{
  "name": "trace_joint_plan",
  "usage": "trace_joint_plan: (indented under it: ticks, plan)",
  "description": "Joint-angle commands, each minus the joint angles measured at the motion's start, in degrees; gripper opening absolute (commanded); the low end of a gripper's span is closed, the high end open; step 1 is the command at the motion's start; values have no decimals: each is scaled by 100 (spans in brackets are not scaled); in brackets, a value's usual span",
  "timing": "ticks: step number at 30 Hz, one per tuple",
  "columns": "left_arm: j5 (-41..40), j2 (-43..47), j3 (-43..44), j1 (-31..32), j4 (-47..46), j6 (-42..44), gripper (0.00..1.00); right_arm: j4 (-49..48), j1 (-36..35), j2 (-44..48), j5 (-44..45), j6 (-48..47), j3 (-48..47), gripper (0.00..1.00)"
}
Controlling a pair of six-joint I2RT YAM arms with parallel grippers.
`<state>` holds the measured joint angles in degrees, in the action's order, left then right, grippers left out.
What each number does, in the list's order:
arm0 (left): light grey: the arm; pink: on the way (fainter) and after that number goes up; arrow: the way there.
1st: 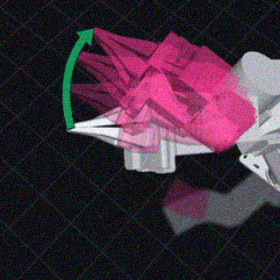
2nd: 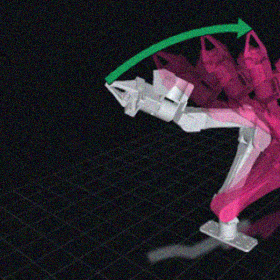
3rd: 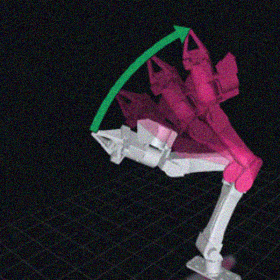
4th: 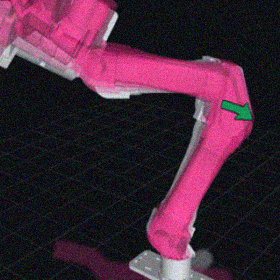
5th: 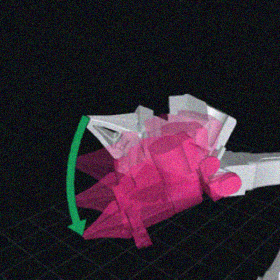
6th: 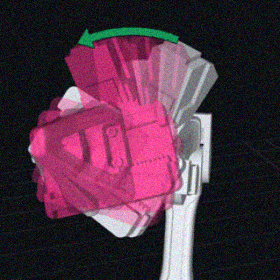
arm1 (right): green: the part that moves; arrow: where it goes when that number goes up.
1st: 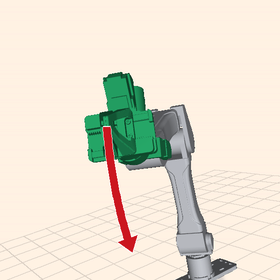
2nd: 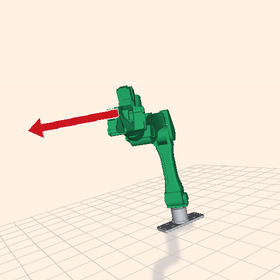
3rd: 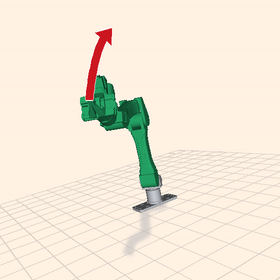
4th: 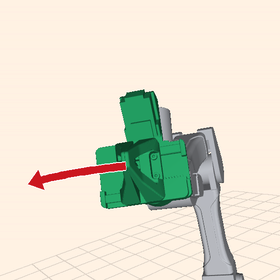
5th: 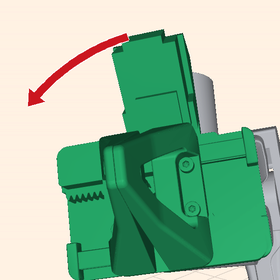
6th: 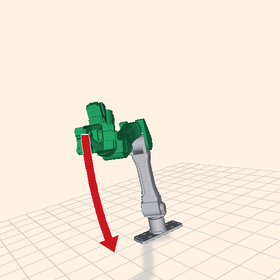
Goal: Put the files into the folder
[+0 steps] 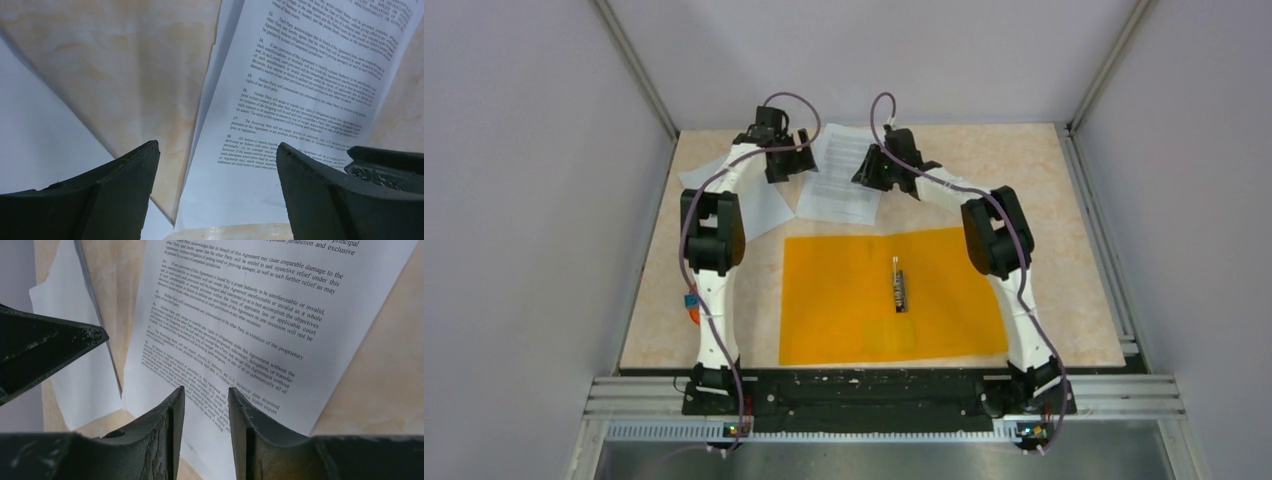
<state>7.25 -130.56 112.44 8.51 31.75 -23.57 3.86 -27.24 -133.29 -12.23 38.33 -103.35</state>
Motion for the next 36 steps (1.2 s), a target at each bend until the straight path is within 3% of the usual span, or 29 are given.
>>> trace_joint_plan:
  ticks: [1, 5, 11, 24, 36]
  plan:
    - [795, -107, 371, 4, -329, 227, 92, -84, -34, -370, -144, 64, -612, 37]
    - [838, -258, 405, 1, -184, 289, 92, 525, -61, -649, -46, -230, -896, 35]
    - [743, -470, 546, -3, 140, 362, 91, 1244, -63, -551, 308, -797, -535, 35]
    - [986, -904, 1017, 1, 985, 142, 87, 1476, -18, -123, 525, -1230, 112, 35]
    - [1810, -1016, 1166, 28, 1264, -588, 67, 1488, 72, -241, 291, -1259, -45, 35]
